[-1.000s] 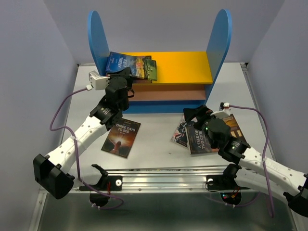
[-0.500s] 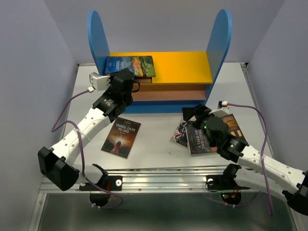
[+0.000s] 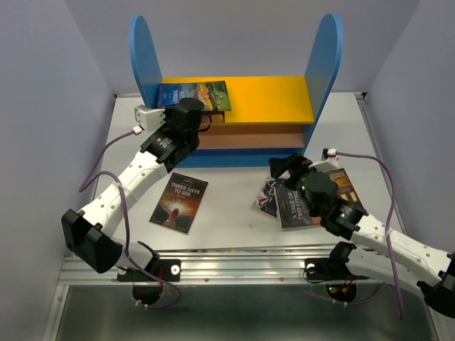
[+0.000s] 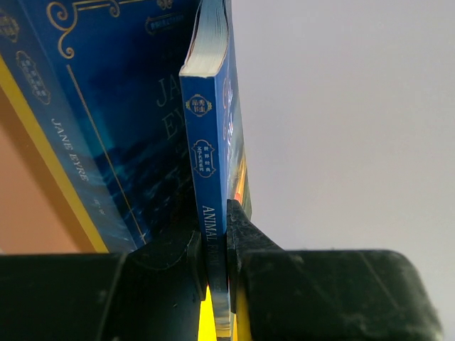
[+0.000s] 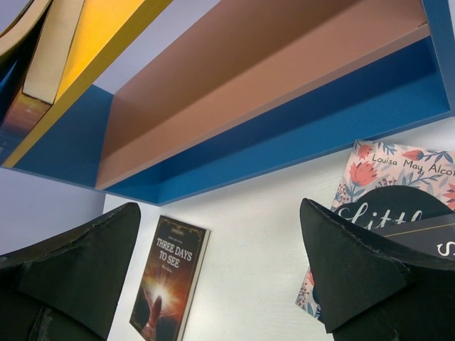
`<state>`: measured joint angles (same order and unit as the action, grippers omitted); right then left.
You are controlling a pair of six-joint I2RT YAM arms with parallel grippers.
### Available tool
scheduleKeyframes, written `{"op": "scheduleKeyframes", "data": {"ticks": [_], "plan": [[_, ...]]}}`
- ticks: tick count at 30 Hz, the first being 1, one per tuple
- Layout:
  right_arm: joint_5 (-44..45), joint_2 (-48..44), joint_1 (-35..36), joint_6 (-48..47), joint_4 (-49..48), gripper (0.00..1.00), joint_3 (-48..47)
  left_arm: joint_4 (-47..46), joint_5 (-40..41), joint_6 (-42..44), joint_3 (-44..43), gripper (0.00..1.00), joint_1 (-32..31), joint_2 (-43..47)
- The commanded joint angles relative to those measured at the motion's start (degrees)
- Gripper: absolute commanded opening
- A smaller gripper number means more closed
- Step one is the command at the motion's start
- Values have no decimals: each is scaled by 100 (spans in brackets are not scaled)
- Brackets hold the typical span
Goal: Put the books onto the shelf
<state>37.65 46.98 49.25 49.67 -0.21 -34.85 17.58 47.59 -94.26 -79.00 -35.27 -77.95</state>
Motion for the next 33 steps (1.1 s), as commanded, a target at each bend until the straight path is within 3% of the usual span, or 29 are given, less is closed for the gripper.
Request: {"op": "scheduleKeyframes", "data": {"ticks": [1,9,16,19,20,22,27,28,33], "plan": [[208,-14,23,-45,-129,100,-268,342,329,-453,-318,0,11,87],[120,74,23,-28,-137,100,-294,351,374,-409,-107,0,212,316],[76,145,23,-1,-155,100,-320,140,-39,-339,210,7,442,518],[58,136,23,34,-172,100,-303,61,-127,-217,227,21,477,518],[76,136,23,43,-173,100,-303,70,-180,-190,227,35,477,527],[67,136,23,43,-181,100,-303,79,-250,-154,245,45,477,562],[15,127,23,87,-199,100,-277,-61,-409,-49,412,52,477,720],[-12,136,23,87,-199,100,-268,-62,-452,12,412,61,486,729],[-214,232,23,-62,-225,100,-364,43,-620,144,350,68,486,720]]}}
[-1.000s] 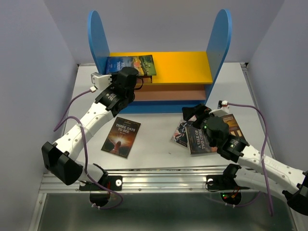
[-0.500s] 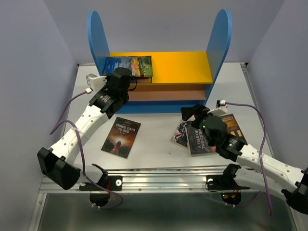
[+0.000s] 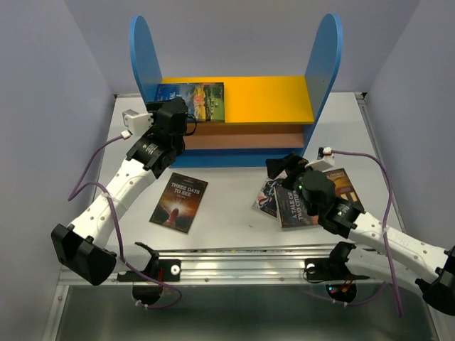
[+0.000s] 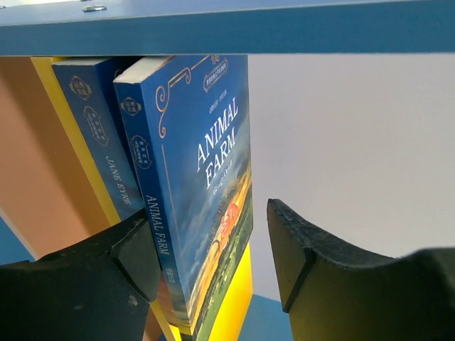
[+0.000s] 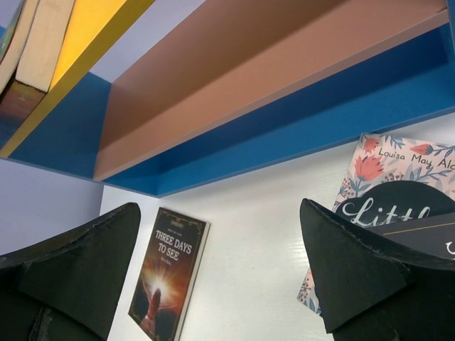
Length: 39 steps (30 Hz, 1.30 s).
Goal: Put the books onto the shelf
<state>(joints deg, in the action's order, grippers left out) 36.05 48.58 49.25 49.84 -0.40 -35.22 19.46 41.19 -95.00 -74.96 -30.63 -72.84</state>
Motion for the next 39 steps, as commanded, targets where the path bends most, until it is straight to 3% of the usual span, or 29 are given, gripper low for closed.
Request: {"op": "scheduleKeyframes", "data": {"ticks": [1,8,11,16,23,39], "plan": [[-115,160,23,-228,-206,100,-432,-110,-66,228,-71,68,14,200],[-1142,1020,23,-1757,-127,100,-1449,13,-340,298,95,95,14,323],[-1565,1355,23,-2390,32,100,-1882,101,-331,263,174,99,14,446],[-2050,2206,23,-3190,724,100,-2996,49,-287,464,289,99,22,613],[-2251,3016,23,-4034,893,100,-4069,-22,-392,992,201,99,66,543],[-1909,4195,23,-4396,990,97,-5310,-549,-990,1730,69,99,444,341]]}}
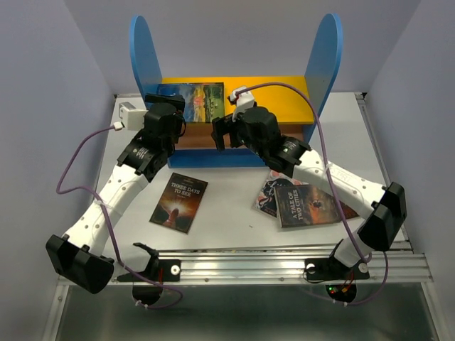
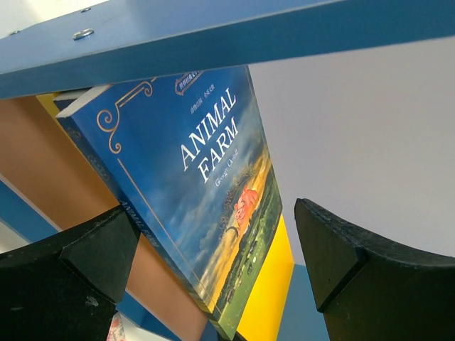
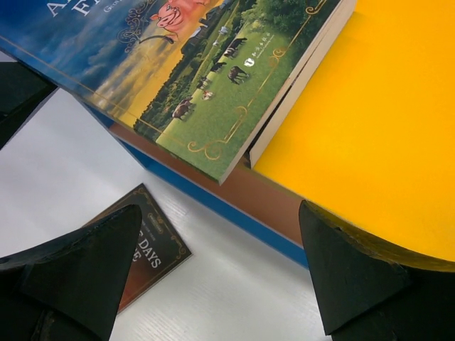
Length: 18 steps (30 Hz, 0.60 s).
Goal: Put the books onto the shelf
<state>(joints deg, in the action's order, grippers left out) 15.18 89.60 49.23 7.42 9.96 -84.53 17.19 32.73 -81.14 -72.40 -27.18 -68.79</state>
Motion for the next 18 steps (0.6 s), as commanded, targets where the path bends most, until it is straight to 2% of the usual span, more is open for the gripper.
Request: {"op": "scheduleKeyframes", "data": {"ticks": [1,5,8,18], "plan": [[187,127,25,-153,-46,97,-423,-304,-170,345,-195,99,142,-73],[161,294,25,-206,-29,95,-660,-365,-302,354,-143,99,222,-64],[152,400,25,-206,-38,89,-784,-418,-346,362,-90,99,257,-38],[-366,532,-28,-250,-38,84,-1021,-506,-548,626,-116,99,292,-2]]}}
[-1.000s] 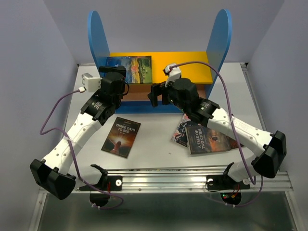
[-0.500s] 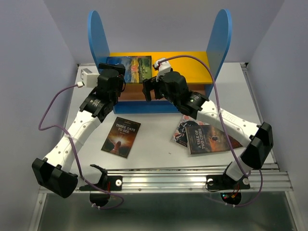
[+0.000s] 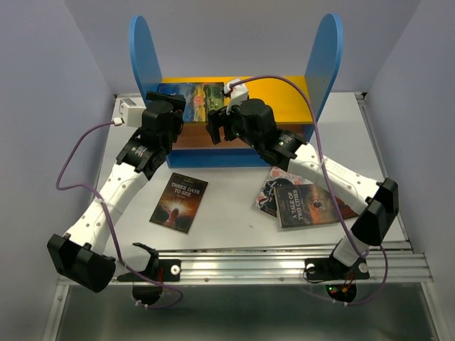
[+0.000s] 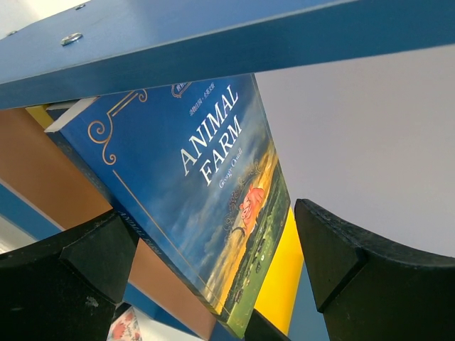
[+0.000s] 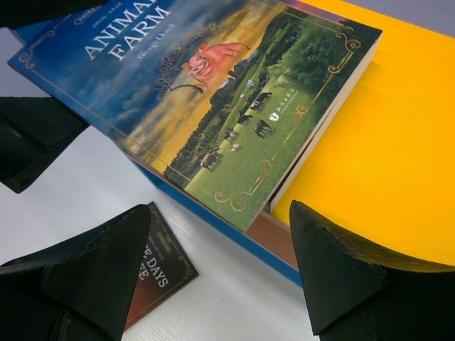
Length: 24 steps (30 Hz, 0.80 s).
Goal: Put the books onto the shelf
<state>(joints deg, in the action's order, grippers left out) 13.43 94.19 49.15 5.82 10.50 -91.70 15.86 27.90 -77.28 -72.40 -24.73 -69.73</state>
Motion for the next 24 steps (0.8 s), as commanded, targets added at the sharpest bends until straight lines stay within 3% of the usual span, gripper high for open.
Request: {"op": "scheduleKeyframes", "data": {"ticks": [1,11,24], "plan": [[-218,99,-19,-99,-84,84,-331,-399,-92,265,-116,99,56,100],[-236,275,-72,-117,-92,79,-524,-513,-636,600,-231,99,294,-102],[-297,565,-72,-82,-101,68,-823,-557,-707,590,-55,99,329,83]]}}
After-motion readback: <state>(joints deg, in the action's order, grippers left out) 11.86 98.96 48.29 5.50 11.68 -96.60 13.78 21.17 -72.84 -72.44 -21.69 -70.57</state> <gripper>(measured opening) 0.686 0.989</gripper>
